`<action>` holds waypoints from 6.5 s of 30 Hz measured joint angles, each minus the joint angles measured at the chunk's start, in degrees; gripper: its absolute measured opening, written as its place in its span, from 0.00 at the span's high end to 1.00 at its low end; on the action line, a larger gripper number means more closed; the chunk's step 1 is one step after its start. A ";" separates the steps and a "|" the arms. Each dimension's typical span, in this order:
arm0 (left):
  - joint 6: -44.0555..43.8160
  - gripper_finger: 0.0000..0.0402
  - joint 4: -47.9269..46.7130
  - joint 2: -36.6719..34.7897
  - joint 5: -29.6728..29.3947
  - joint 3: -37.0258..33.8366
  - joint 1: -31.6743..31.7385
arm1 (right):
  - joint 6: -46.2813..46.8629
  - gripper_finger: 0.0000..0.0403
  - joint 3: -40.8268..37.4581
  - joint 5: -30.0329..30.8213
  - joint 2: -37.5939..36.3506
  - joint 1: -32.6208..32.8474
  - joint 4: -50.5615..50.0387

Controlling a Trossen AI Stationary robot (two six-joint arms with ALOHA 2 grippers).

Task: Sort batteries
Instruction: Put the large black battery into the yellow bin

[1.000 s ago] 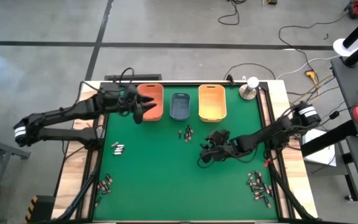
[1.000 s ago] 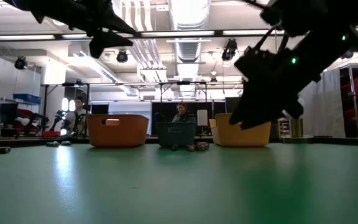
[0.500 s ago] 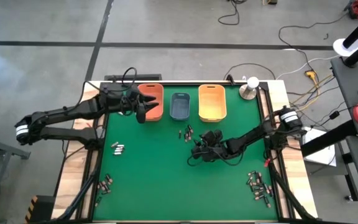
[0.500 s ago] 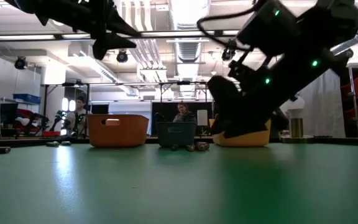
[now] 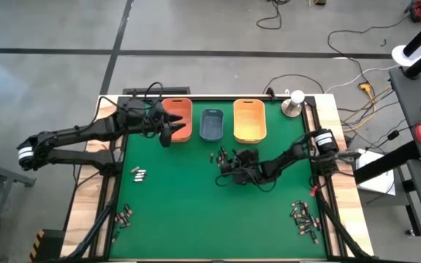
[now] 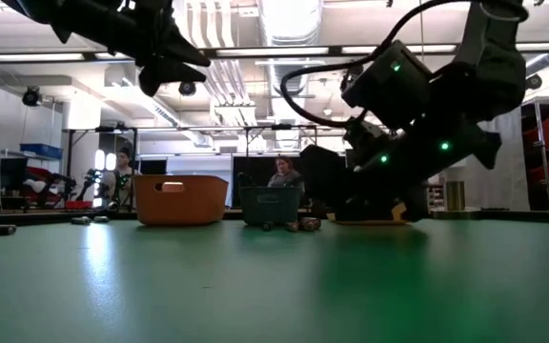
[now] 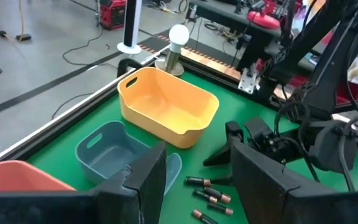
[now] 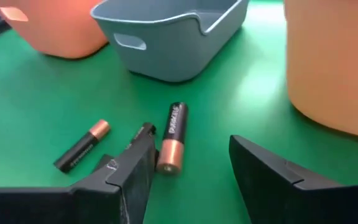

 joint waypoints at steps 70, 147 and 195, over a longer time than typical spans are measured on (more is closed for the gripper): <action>1.50 0.61 -6.12 -6.61 -2.14 0.59 0.17 | -13.38 0.86 1.59 -28.29 -25.77 1.13 -38.89; -10.13 0.61 -20.05 -10.51 -7.76 15.47 -3.89 | -58.27 0.61 37.93 -51.04 -23.00 -35.12 -75.11; 4.56 0.61 -36.66 -17.14 7.76 15.32 -3.98 | 7.31 0.53 17.65 -4.98 4.39 4.53 -25.81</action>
